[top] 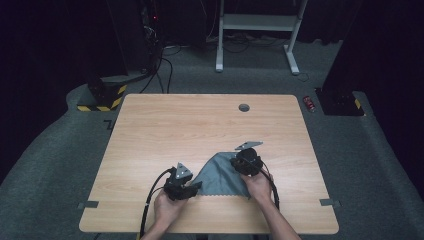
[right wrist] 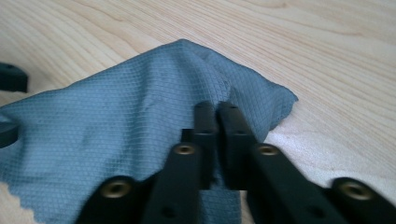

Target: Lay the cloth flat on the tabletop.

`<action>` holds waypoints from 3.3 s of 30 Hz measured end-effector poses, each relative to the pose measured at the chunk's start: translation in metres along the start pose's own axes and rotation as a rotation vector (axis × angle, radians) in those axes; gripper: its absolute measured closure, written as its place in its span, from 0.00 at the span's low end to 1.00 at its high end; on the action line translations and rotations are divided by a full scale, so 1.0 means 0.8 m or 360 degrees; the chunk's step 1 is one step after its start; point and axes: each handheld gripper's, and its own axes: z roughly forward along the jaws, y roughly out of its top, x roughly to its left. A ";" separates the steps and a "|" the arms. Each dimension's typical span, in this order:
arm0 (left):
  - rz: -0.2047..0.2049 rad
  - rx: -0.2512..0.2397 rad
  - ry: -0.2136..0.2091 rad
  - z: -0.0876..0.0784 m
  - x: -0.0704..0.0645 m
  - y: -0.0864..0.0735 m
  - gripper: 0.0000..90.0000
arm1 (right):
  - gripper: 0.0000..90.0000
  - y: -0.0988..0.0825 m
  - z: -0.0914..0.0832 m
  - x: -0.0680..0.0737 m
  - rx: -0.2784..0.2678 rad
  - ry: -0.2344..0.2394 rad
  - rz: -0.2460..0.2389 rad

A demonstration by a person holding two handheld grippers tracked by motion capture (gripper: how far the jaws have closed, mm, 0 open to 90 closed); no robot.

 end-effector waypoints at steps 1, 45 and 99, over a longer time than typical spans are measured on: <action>-0.0005 -0.0004 -0.0002 0.001 0.001 0.003 0.56 | 0.99 -0.001 -0.003 0.002 -0.0019 0.0005 -0.0025; 0.0226 -0.0093 -0.0081 -0.017 0.003 0.087 0.97 | 0.98 -0.039 0.019 0.045 -0.0012 -0.0044 -0.0291; 0.0143 0.0121 0.0167 0.023 0.049 0.093 1.00 | 0.95 -0.064 -0.012 0.024 -0.0070 -0.0036 -0.0175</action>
